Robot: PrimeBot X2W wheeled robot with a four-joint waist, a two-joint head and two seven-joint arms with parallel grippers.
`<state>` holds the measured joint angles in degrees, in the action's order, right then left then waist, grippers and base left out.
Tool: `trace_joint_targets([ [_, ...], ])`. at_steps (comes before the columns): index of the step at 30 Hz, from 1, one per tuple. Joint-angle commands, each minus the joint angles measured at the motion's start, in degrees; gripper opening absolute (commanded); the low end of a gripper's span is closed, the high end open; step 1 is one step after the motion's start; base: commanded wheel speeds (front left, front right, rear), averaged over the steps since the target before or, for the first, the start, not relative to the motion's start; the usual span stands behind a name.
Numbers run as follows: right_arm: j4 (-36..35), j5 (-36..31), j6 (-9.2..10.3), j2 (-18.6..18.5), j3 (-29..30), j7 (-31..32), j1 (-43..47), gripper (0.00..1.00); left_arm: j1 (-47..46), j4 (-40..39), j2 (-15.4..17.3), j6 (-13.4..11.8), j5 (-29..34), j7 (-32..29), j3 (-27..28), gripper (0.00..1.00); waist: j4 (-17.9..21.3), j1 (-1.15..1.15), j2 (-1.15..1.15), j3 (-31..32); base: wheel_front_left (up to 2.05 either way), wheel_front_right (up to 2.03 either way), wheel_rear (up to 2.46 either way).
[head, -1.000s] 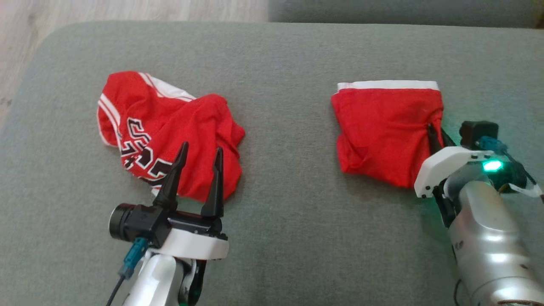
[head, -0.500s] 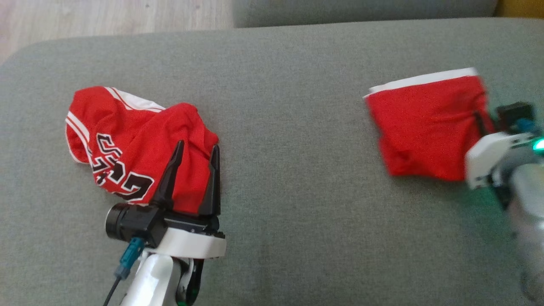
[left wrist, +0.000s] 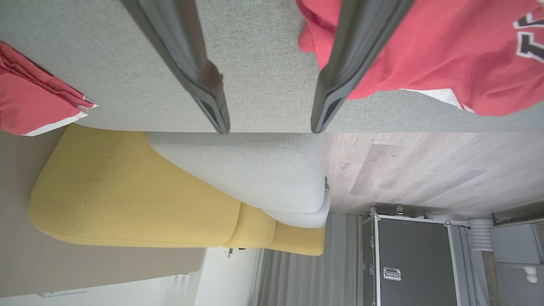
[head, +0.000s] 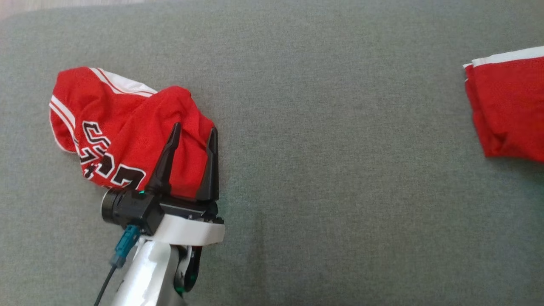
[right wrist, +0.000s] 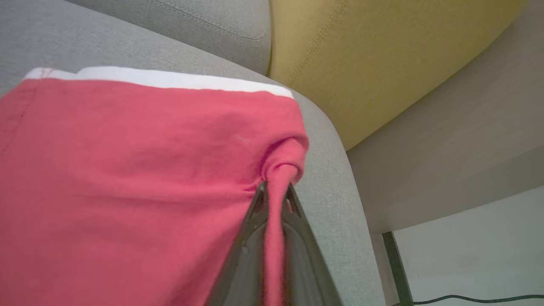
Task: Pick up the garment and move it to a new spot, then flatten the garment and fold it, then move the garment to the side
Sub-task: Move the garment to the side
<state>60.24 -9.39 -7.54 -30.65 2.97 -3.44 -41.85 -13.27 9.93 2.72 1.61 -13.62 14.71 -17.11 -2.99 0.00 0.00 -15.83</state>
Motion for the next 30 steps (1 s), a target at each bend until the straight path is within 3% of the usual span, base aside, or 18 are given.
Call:
trace_joint_targets([
  [1,-1.9,-0.5,0.05,-2.2,0.2,0.2,-1.2,0.0,-2.1,-2.1,0.2,0.3,0.3,0.3,1.9,1.0,-0.1,0.0,0.0,-0.6,0.0,0.0,0.0],
  [4,-2.1,-1.2,0.05,-2.5,2.1,0.4,-1.3,0.0,-2.5,-1.9,0.2,0.4,0.3,0.3,1.9,1.0,-0.2,0.0,0.0,-0.9,0.0,0.0,0.0],
  [5,-2.2,-1.6,0.05,-2.4,2.6,0.5,-1.2,0.3,-2.6,-1.8,0.2,0.4,0.3,0.3,1.8,1.0,-0.2,0.0,0.0,-0.9,0.0,0.0,0.0],
  [6,-2.3,-2.0,0.05,-2.2,3.1,0.6,-1.2,1.0,-2.7,-1.6,0.2,0.4,0.3,0.3,1.8,1.0,-0.1,0.0,0.0,-0.8,0.0,0.0,0.0],
  [12,-4.0,-4.1,0.05,0.9,6.7,-0.4,-0.3,1.0,-2.0,-0.9,0.2,0.3,0.4,0.3,2.2,1.0,0.7,0.0,0.0,2.1,0.0,0.0,0.0],
  [18,-8.0,-3.7,0.05,8.3,7.6,-3.4,0.4,1.0,0.2,-0.9,0.2,0.0,0.6,0.3,3.9,1.0,1.8,0.0,0.0,7.5,0.0,0.0,0.0],
  [30,-25.3,8.6,0.05,24.0,4.4,-7.9,9.1,1.0,6.8,-1.7,0.2,-0.1,1.3,0.3,7.5,1.0,1.8,0.0,0.0,16.9,0.0,0.0,0.0],
])
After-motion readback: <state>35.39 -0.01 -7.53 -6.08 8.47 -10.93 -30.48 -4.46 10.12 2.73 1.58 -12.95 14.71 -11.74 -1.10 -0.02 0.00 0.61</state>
